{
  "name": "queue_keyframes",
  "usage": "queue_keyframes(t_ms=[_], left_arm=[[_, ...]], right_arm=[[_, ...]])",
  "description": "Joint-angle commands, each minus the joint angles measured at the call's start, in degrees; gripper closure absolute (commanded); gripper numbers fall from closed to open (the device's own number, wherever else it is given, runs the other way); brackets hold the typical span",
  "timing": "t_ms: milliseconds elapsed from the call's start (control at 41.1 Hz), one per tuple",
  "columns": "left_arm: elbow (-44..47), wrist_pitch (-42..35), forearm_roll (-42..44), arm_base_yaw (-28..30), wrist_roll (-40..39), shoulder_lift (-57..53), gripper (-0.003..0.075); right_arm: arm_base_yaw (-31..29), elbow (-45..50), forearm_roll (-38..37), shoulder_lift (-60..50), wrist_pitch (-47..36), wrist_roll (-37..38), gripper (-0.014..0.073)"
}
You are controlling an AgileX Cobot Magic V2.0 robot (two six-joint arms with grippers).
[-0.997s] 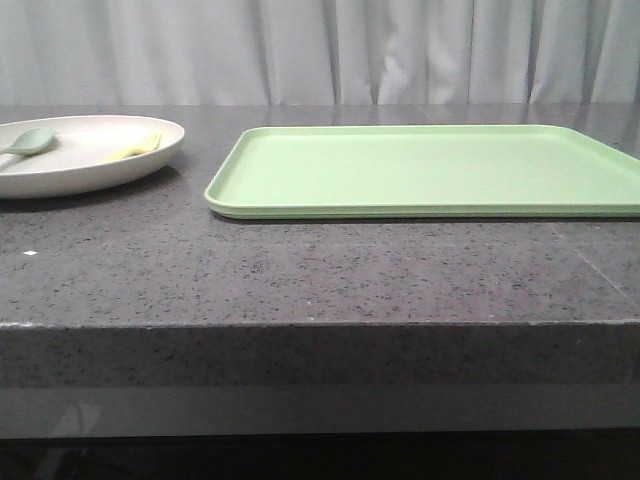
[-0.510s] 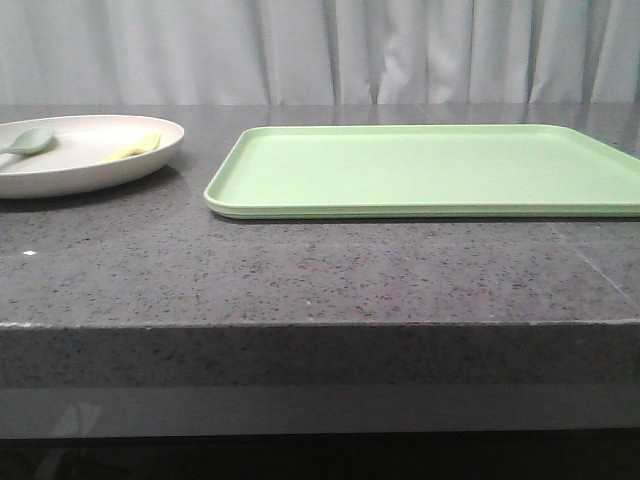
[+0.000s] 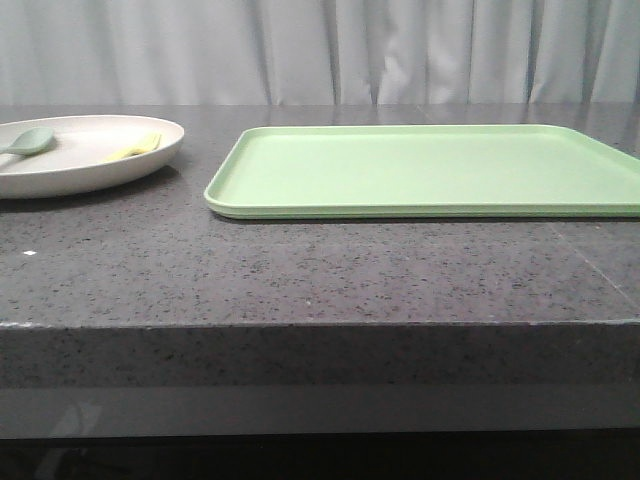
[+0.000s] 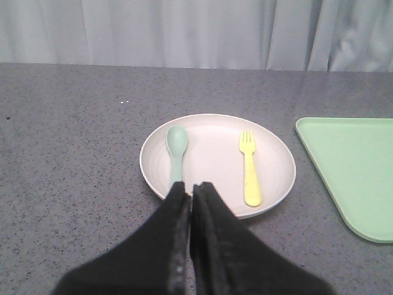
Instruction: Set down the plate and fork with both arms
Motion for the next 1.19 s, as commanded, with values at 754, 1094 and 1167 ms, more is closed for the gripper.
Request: queue_keyframes(t_ms=[754,1094,1167], left_arm=[[-3.38,-8.53,0.15,-0.04,-0.69,4.63,0.0226],[-14.23,1.52,6.28,2.13,-0.69,27.19,0.0226],[-16.69,3.44,4.96,5.10,-0.69,33.23,0.0226]], right_arm=[[-0.45,-1.75,0.30,1.13,-4.26,-0.32,0.0106],[-0.45,-1.75,0.30,1.13,-4.26,-0.32,0.0106],[-0.45,-1.75,0.30,1.13,-4.26,-0.32,0.0106]])
